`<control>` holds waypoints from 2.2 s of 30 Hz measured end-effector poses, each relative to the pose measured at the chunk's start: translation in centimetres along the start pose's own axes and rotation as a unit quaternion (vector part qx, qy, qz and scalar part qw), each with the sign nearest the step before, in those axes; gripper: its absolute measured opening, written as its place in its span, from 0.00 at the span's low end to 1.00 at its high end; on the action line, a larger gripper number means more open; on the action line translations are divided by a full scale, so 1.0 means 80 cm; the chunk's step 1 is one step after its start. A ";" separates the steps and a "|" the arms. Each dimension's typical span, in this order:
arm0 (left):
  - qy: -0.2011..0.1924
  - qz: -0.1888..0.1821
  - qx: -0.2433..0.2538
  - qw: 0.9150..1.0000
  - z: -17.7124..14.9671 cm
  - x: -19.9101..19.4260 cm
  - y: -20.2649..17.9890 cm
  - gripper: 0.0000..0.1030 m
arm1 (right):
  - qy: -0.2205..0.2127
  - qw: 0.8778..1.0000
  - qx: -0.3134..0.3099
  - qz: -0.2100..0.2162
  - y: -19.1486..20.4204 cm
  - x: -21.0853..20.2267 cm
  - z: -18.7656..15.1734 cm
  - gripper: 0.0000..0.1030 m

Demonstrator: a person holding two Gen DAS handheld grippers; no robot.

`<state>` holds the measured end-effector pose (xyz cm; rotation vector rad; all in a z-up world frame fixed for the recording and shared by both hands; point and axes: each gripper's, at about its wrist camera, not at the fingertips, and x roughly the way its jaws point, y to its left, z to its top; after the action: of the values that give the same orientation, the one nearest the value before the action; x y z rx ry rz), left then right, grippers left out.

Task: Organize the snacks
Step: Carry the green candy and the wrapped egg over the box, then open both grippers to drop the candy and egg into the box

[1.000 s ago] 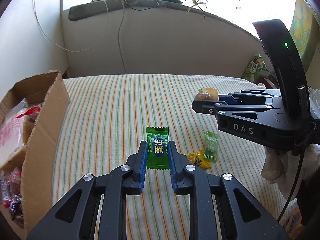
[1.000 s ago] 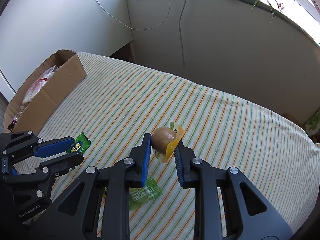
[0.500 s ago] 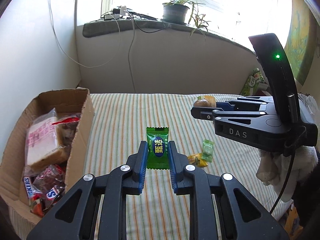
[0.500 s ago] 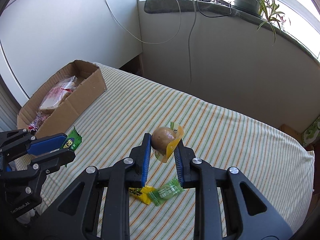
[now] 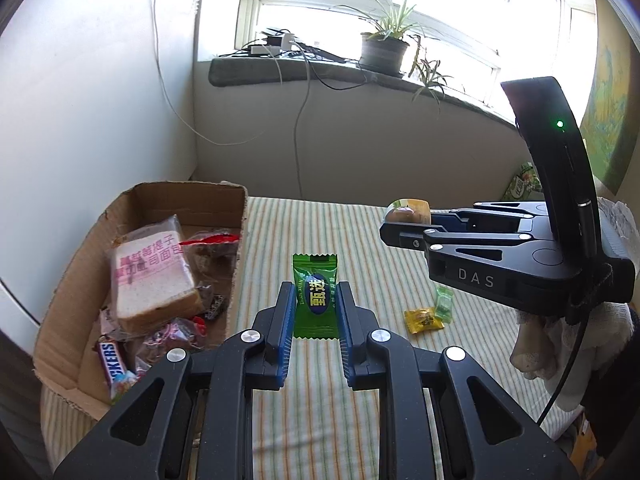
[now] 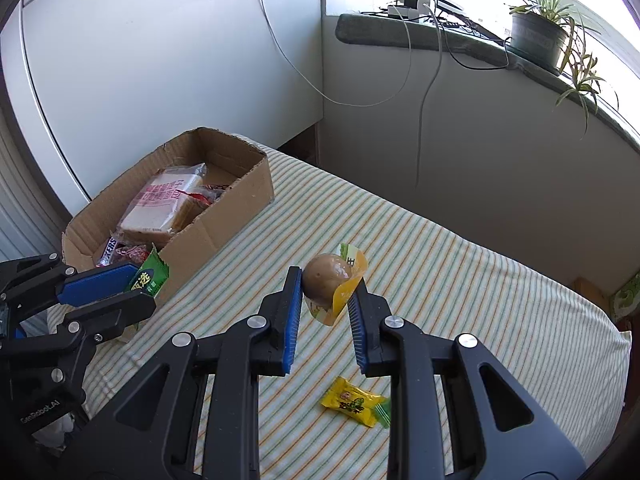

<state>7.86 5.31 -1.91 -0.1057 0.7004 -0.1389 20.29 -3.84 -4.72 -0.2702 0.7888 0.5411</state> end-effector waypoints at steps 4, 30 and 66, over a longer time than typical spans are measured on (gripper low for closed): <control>-0.005 0.010 -0.013 1.000 -0.001 -0.007 0.022 0.18 | 0.000 1.000 -0.008 0.007 0.022 0.007 0.008 0.23; -0.009 0.069 -0.063 0.996 -0.012 -0.027 0.127 0.18 | 0.006 0.996 -0.066 0.053 0.138 0.068 0.065 0.23; -0.003 0.095 -0.065 0.993 -0.012 -0.014 0.145 0.72 | -0.006 0.997 -0.066 0.038 0.146 0.101 0.081 0.85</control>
<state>7.43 16.89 -3.62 -0.1631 0.7091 0.0890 22.33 11.51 -6.62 -0.3609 0.7555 0.6668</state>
